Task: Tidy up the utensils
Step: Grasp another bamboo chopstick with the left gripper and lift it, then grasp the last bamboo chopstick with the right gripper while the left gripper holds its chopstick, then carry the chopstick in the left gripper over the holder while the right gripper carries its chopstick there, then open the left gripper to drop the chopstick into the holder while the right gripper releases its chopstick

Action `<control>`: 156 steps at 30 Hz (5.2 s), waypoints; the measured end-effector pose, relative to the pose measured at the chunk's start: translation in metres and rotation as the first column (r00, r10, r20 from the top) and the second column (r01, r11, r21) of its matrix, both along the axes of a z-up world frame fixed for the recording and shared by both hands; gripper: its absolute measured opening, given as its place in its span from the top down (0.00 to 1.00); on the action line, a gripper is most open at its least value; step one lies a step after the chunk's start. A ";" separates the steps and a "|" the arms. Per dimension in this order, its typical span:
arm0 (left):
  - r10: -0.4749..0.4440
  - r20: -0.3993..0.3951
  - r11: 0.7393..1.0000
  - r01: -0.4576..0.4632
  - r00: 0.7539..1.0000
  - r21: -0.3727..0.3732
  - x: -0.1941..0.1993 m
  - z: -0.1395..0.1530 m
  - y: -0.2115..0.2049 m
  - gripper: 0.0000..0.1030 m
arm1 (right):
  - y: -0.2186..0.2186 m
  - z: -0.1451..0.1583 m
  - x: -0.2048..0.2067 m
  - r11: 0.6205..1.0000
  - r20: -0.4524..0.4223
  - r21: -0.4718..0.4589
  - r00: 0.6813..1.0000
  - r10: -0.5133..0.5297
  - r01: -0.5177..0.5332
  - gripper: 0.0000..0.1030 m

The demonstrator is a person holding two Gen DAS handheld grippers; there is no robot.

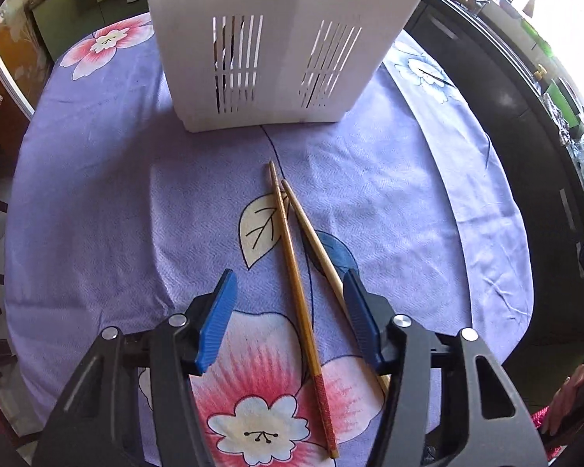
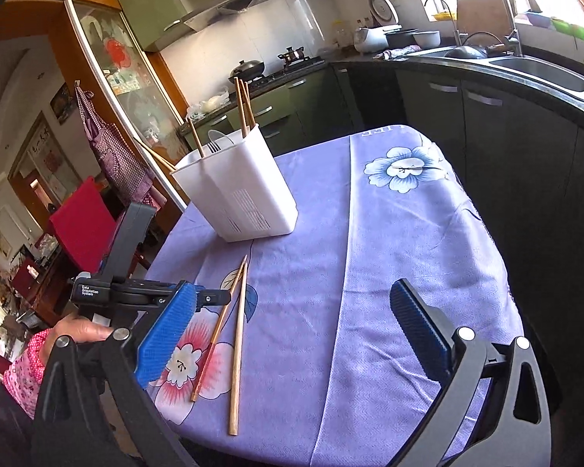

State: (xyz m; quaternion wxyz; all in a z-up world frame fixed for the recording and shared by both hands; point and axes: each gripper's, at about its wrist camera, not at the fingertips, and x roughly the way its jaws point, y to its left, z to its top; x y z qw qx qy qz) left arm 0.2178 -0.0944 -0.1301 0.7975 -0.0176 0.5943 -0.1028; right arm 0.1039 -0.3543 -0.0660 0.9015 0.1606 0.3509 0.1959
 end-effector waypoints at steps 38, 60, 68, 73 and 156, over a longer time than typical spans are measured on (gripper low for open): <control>0.088 0.485 0.996 -0.062 0.870 -0.068 -0.106 0.110 0.072 0.94 | 0.119 -0.043 0.064 0.948 -0.128 -0.245 0.976 0.177 -0.204 0.06; 0.076 0.528 0.997 -0.049 0.846 -0.066 -0.124 0.105 0.078 0.94 | 0.203 -0.090 0.110 0.865 -0.246 -0.427 0.954 0.169 -0.264 0.80; 0.072 0.529 0.997 -0.046 0.846 -0.062 -0.123 0.106 0.077 0.94 | 0.182 -0.080 0.114 0.921 -0.243 -0.310 0.956 0.163 -0.236 0.93; 0.070 0.527 0.997 -0.042 0.847 -0.065 -0.123 0.106 0.078 0.94 | 0.160 -0.046 0.100 0.952 -0.165 -0.238 0.974 0.153 -0.190 0.93; 0.026 0.628 1.000 -0.017 0.778 -0.021 0.063 0.181 0.042 0.65 | 0.143 0.102 0.201 0.992 0.214 -0.117 0.974 0.073 -0.048 0.90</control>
